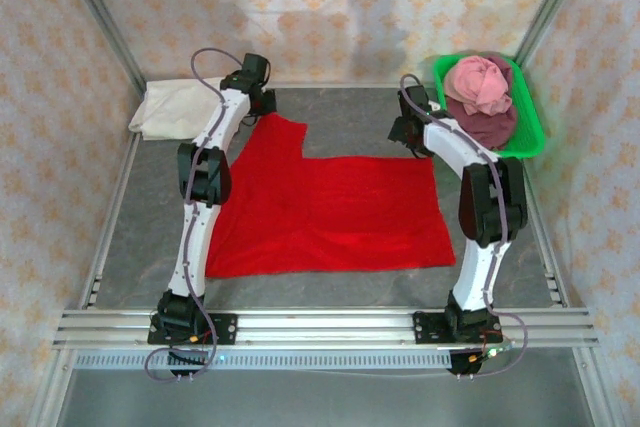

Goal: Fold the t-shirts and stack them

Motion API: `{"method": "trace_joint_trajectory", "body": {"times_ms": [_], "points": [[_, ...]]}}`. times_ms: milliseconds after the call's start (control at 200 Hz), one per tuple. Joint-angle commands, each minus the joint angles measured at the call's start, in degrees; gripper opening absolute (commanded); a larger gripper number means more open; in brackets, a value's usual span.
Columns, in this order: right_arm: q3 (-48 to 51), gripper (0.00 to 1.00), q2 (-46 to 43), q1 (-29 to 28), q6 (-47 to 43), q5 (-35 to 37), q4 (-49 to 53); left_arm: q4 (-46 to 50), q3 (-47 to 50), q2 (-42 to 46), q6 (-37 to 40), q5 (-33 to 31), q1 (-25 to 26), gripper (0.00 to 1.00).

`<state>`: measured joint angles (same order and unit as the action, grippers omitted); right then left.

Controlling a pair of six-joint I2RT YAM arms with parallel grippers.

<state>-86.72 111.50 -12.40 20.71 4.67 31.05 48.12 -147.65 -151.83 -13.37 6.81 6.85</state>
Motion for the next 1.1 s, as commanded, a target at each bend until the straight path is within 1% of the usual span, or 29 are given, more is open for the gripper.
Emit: {"method": "trace_joint_trajectory", "body": {"times_ms": [0,130,300,400,455,530,716,866,936,1091], "points": [[-4.7,0.77,4.5,0.8,-0.9,7.3,8.0,-1.8,0.5,3.6,1.4,-2.0,-1.1,0.00],[-9.5,0.75,8.9,1.1,0.2,10.8,11.0,-2.0,0.5,3.7,1.4,-1.6,-1.7,0.00],[-15.1,0.73,14.2,1.2,2.0,12.7,15.3,-1.6,1.2,4.4,1.7,-2.5,-2.7,0.00],[-16.7,0.71,16.0,1.2,3.3,13.0,16.6,-2.7,2.9,5.1,1.4,-1.7,-3.6,0.00],[-17.1,0.70,16.2,1.2,4.0,12.5,17.2,-2.5,3.4,5.4,1.5,-2.1,-3.9,0.00],[-15.9,0.68,15.4,1.0,4.1,10.7,15.2,-3.0,4.6,6.1,1.7,-2.4,-4.5,0.00],[-17.0,0.69,15.0,0.8,4.3,11.5,16.9,-4.7,6.5,7.6,0.9,-0.9,-6.3,0.00],[-17.1,0.69,15.0,0.8,5.5,7.7,16.7,-5.0,6.5,7.9,0.9,-0.6,-6.6,0.00],[-16.4,0.69,14.8,0.8,6.1,6.9,15.8,-5.0,6.4,7.9,0.7,-0.5,-6.7,0.00],[-16.6,0.69,15.8,0.8,6.3,5.4,14.3,-6.0,5.8,7.0,-0.3,3.0,-6.7,0.00]]}}
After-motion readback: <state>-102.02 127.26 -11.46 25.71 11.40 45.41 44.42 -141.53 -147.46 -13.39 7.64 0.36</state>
